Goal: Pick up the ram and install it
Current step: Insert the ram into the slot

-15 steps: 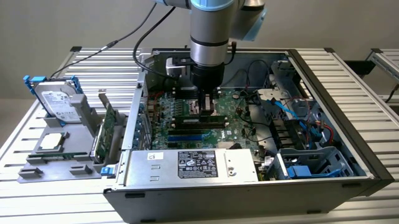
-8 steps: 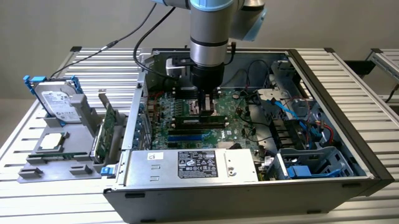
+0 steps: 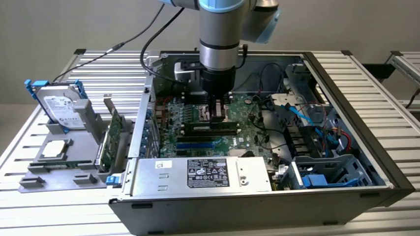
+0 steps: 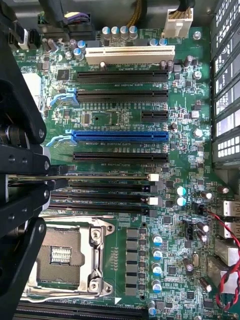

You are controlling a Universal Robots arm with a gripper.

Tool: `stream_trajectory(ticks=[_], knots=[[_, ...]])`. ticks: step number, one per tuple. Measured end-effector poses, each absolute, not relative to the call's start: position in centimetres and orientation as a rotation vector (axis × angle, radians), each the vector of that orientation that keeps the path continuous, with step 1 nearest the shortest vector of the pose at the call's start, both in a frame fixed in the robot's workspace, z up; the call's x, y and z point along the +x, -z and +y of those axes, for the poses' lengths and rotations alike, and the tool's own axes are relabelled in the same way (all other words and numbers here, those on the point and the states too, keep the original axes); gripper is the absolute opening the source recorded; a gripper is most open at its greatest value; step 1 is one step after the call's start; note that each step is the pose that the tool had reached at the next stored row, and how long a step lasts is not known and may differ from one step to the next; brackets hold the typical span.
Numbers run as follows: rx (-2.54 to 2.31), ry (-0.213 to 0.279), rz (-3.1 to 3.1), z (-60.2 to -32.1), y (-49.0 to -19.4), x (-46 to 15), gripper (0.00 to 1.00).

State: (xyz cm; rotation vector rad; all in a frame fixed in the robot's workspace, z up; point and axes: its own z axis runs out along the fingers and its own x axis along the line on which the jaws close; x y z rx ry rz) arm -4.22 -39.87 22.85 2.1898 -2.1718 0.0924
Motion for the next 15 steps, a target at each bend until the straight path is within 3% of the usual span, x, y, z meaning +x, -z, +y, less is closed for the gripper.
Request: stream_trajectory(ticks=[15], knots=[[2.179, -0.091, -2.18, -39.77, -22.73, -4.24, 0.14]])
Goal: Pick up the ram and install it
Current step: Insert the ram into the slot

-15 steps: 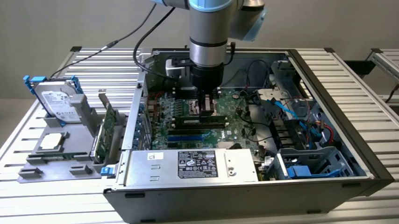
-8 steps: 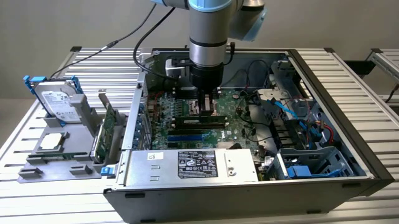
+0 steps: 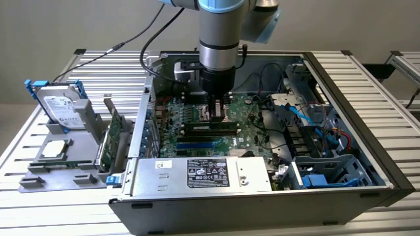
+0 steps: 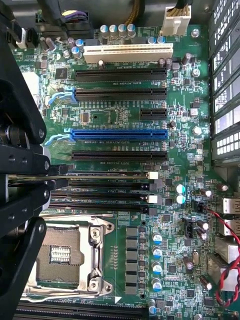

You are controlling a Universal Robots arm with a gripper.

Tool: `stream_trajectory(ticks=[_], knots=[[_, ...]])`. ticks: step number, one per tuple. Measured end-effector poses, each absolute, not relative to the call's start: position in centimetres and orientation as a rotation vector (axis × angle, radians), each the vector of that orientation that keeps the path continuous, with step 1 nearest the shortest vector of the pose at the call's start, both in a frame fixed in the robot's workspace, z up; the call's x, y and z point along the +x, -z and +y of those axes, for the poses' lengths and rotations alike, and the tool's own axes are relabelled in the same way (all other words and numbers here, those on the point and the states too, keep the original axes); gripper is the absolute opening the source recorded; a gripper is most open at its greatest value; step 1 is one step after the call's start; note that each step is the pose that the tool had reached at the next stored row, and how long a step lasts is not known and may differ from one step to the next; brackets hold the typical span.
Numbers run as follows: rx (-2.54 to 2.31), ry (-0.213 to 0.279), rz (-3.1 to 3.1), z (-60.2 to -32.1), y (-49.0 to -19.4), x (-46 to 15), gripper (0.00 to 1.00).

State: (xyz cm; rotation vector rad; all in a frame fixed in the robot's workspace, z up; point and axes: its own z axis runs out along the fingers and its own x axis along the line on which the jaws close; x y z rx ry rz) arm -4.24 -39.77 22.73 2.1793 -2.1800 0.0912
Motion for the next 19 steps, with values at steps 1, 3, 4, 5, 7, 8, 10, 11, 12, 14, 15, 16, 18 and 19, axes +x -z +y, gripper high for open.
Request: stream_trajectory(ticks=[1, 3, 4, 5, 7, 8, 10, 11, 12, 14, 15, 16, 18, 19], knots=[[2.178, -0.091, -2.18, -39.77, -22.68, -4.24, 0.14], [2.176, -0.092, -2.183, -39.78, -22.57, -4.24, 0.14], [2.174, -0.092, -2.184, -39.78, -22.56, -4.25, 0.14], [2.172, -0.091, -2.186, -39.79, -22.55, -4.25, 0.14], [2.168, -0.091, -2.19, -39.78, -22.51, -4.25, 0.14], [2.166, -0.091, -2.192, -39.78, -22.5, -4.25, 0.14], [2.161, -0.09, -2.196, -39.78, -22.47, -4.26, 0.14], [2.159, -0.09, -2.198, -39.78, -22.45, -4.26, 0.14], [2.157, -0.09, -2.199, -39.78, -22.43, -4.26, 0.14], [2.154, -0.09, -2.203, -39.77, -22.35, -4.27, 0.14], [2.152, -0.09, -2.205, -39.76, -22.31, -4.27, 0.14], [2.151, -0.09, -2.206, -39.75, -22.27, -4.27, 0.14], [2.149, -0.09, -2.207, -39.71, -22.2, -4.27, 0.14], [2.148, -0.09, -2.208, -39.7, -22.18, -4.28, 0.14]])
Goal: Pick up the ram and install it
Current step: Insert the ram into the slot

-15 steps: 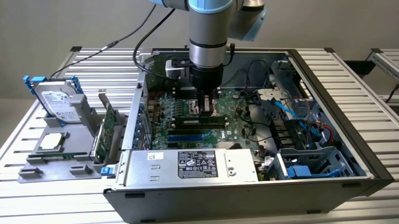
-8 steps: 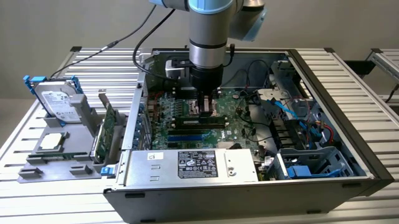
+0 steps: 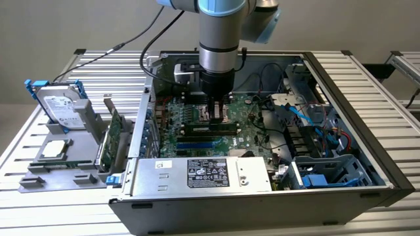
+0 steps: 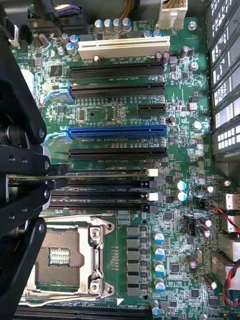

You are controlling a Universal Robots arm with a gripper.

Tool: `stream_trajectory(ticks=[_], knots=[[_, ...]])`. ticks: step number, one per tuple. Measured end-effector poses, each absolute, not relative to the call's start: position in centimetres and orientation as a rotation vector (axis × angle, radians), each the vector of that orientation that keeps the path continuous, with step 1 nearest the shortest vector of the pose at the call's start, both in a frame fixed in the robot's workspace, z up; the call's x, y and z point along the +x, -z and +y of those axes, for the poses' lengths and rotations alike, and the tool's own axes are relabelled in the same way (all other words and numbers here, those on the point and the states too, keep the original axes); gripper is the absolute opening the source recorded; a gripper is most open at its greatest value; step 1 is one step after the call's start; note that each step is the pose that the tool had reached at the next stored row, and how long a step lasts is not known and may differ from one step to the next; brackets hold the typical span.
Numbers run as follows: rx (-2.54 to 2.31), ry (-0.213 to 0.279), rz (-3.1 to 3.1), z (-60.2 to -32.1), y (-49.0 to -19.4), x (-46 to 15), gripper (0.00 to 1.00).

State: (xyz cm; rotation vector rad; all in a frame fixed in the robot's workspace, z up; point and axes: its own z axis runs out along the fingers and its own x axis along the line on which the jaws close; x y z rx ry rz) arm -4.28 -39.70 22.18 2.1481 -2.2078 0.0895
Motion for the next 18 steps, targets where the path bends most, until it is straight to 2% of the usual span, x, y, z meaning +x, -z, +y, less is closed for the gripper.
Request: stream_trajectory(ticks=[1, 2, 3, 4, 5, 8, 10, 11, 18], knots=[[2.148, -0.089, -2.209, -39.7, -22.1, -4.3, 0.15], [2.147, -0.09, -2.209, -39.7, -22.1, -4.3, 0.21], [2.146, -0.09, -2.21, -39.7, -22.1, -4.3, 0.21], [2.146, -0.09, -2.21, -39.7, -22.1, -4.3, 0.27], [2.145, -0.089, -2.21, -39.7, -22.1, -4.3, 0.27], [2.143, -0.084, -2.208, -39.7, -22.3, -4.3, 0.45], [2.141, -0.079, -2.205, -39.7, -22.4, -4.3, 0.45], [2.14, -0.076, -2.204, -39.7, -22.6, -4.3, 0.51], [2.136, -0.066, -2.199, -39.6, -24.6, -4.3, 0.51]])
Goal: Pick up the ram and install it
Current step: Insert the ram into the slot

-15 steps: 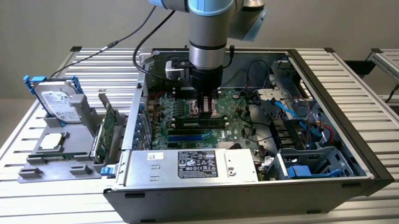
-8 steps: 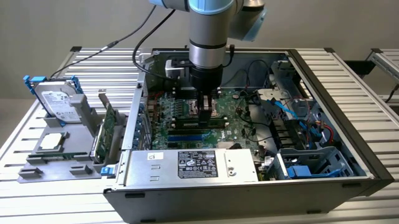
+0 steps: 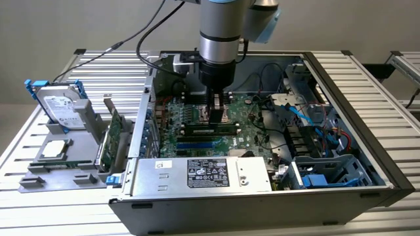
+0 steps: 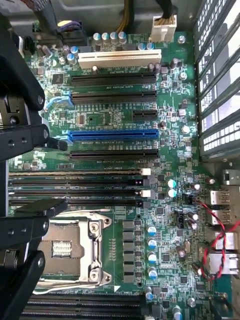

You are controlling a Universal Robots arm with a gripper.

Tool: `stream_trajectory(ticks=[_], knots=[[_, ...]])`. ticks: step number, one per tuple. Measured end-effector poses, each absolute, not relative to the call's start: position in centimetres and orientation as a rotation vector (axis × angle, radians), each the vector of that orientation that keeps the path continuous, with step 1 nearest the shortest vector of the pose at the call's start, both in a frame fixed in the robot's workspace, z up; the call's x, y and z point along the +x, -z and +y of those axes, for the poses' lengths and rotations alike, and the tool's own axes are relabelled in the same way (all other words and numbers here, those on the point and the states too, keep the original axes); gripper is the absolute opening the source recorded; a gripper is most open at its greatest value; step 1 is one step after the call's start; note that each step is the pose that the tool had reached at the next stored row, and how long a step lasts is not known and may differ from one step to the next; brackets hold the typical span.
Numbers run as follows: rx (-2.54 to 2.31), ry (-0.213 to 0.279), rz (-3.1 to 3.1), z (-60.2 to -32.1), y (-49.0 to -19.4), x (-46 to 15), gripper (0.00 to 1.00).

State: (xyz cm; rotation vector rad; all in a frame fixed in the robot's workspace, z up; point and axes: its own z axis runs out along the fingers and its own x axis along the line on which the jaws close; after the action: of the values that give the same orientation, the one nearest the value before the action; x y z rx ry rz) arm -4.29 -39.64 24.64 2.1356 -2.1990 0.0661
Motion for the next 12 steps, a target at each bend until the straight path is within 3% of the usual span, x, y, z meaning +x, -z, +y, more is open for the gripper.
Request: stream_trajectory(ticks=[4, 6, 7, 10, 12], knots=[[2.135, -0.065, -2.199, -39.63, -24.95, -4.28, 0.49], [2.135, -0.065, -2.199, -39.63, -24.95, -4.28, 0.36], [2.135, -0.065, -2.199, -39.64, -24.95, -4.28, 0.36], [2.135, -0.065, -2.199, -39.64, -24.96, -4.28, 0.18], [2.135, -0.065, -2.199, -39.64, -24.96, -4.28, 0.13]])
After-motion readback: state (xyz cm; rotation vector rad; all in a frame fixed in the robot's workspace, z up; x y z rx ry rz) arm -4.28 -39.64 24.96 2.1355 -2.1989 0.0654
